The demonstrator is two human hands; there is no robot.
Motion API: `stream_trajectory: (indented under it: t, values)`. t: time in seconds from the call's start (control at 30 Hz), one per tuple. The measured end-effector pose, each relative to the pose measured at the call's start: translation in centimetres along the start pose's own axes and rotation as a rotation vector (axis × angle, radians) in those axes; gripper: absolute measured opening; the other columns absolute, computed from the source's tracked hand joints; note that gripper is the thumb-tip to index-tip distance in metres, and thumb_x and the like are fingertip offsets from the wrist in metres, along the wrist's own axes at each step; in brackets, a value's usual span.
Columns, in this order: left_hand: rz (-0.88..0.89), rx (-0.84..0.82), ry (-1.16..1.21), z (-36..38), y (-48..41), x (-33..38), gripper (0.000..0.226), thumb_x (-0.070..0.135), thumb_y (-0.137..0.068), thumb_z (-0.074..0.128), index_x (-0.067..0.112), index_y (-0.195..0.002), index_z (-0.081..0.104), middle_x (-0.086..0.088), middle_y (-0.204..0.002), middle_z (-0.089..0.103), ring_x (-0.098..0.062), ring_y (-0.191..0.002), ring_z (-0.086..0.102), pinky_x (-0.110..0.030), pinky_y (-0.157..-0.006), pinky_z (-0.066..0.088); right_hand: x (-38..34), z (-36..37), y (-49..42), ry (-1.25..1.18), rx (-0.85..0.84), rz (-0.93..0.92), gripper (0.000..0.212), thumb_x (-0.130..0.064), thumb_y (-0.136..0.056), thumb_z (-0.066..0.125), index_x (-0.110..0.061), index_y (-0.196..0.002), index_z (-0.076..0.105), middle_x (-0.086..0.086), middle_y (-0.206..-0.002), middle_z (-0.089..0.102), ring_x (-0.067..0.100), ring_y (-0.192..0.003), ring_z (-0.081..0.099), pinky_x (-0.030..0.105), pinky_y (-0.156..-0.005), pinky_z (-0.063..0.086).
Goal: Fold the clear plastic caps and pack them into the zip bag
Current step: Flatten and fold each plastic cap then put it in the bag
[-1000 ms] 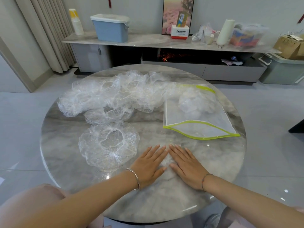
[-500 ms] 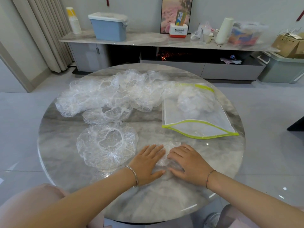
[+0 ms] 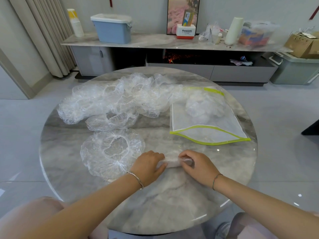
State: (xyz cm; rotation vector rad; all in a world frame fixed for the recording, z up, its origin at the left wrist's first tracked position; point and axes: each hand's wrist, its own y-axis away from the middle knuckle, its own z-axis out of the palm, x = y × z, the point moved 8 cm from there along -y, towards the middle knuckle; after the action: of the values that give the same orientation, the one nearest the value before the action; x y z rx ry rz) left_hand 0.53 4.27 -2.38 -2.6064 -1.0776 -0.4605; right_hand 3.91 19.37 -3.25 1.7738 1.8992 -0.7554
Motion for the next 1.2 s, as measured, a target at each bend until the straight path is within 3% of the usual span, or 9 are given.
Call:
stream_trajectory:
  t: [0.23, 0.33, 0.43, 0.57, 0.67, 0.77, 0.93, 1.1, 1.2]
  values:
    - [-0.262, -0.019, 0.132, 0.0, -0.1, -2.2, 0.017, 0.033, -0.094, 0.051, 0.016, -0.092, 0.050, 0.006, -0.062, 0.045, -0.021, -0.071, 0.053, -0.025, -0.059, 0.032, 1.9, 0.3, -0.4, -0.309, 0.078, 0.239, 0.013, -0.013, -0.084, 0.068, -0.018, -0.089, 0.057, -0.005, -0.058, 0.051, 0.003, -0.053, 0.042, 0.015, -0.057, 0.037]
    - [-0.259, -0.028, 0.044, -0.4, 0.0, -2.1, 0.032, 0.030, -0.091, 0.056, 0.019, -0.119, 0.049, 0.002, -0.092, 0.060, -0.017, -0.091, 0.058, -0.024, -0.074, 0.041, 2.5, 0.3, -0.8, -0.283, 0.096, 0.267, 0.016, -0.013, -0.082, 0.070, -0.015, -0.090, 0.056, -0.008, -0.056, 0.048, 0.001, -0.051, 0.044, 0.016, -0.057, 0.038]
    - [0.001, 0.012, -0.085, -0.7, -0.1, 0.0, 0.042, 0.024, -0.087, 0.059, 0.019, -0.128, 0.051, 0.002, -0.124, 0.056, -0.020, -0.111, 0.055, -0.029, -0.091, 0.042, 2.4, 0.5, -1.0, -0.214, 0.084, 0.280, 0.019, -0.014, -0.081, 0.071, -0.017, -0.091, 0.056, -0.006, -0.062, 0.050, 0.003, -0.053, 0.043, 0.023, -0.061, 0.039]
    - [0.269, -0.133, -0.219, 1.1, 0.8, 1.4, 0.046, 0.043, -0.096, 0.028, 0.025, -0.114, 0.065, 0.001, -0.124, 0.062, -0.019, -0.112, 0.061, -0.034, -0.097, 0.045, 0.3, -0.8, -0.7, -0.025, 0.176, 0.113, 0.021, -0.019, -0.084, 0.066, -0.017, -0.103, 0.057, -0.009, -0.095, 0.052, 0.005, -0.075, 0.051, 0.022, -0.073, 0.041]
    - [0.220, -0.294, -0.241, 2.4, 1.7, 0.6, 0.084, 0.066, -0.084, -0.009, 0.028, -0.142, 0.037, -0.001, -0.152, 0.030, -0.021, -0.140, 0.028, -0.035, -0.115, 0.010, -2.7, -1.3, 0.0, 0.167, 0.207, -0.154, 0.026, -0.032, -0.089, 0.050, -0.019, -0.108, 0.063, -0.008, -0.114, 0.055, 0.005, -0.107, 0.049, 0.021, -0.090, 0.034]
    - [0.168, -0.345, -0.234, 3.1, 2.2, -0.2, 0.095, 0.072, -0.070, -0.020, 0.031, -0.149, 0.013, 0.002, -0.158, 0.005, -0.020, -0.146, 0.004, -0.031, -0.114, -0.007, -3.4, 0.1, 1.1, 0.241, 0.102, -0.242, 0.041, -0.043, -0.095, 0.037, -0.021, -0.115, 0.065, -0.005, -0.131, 0.056, 0.008, -0.118, 0.046, 0.019, -0.101, 0.024]
    - [0.118, -0.363, -0.261, 3.9, 3.3, -0.5, 0.095, 0.077, -0.064, -0.020, 0.030, -0.146, -0.017, 0.003, -0.155, -0.020, -0.018, -0.144, -0.017, -0.029, -0.112, -0.017, -0.6, 3.9, 2.3, 0.475, -0.171, -0.186, 0.067, -0.056, -0.097, 0.008, -0.017, -0.147, 0.028, -0.004, -0.154, 0.020, 0.010, -0.142, 0.010, 0.030, -0.113, 0.002]
    - [0.078, -0.394, -0.251, 3.6, 3.4, -0.4, 0.091, 0.077, -0.067, -0.011, 0.029, -0.145, -0.021, 0.003, -0.153, -0.026, -0.015, -0.142, -0.020, -0.029, -0.114, -0.016, 1.2, 3.9, 2.3, 0.494, -0.266, -0.095, 0.084, -0.074, -0.070, -0.023, -0.031, -0.143, -0.015, -0.018, -0.151, -0.016, 0.006, -0.142, -0.016, 0.030, -0.114, -0.012]
    - [0.076, -0.371, -0.264, 3.2, 3.2, -0.3, 0.092, 0.077, -0.070, -0.009, 0.028, -0.147, -0.014, 0.002, -0.156, -0.018, -0.015, -0.144, -0.013, -0.029, -0.115, -0.012, 0.9, 3.9, 2.4, 0.515, -0.276, -0.074, 0.092, -0.075, -0.062, -0.032, -0.029, -0.141, -0.020, -0.019, -0.147, -0.024, 0.005, -0.140, -0.021, 0.027, -0.112, -0.018]
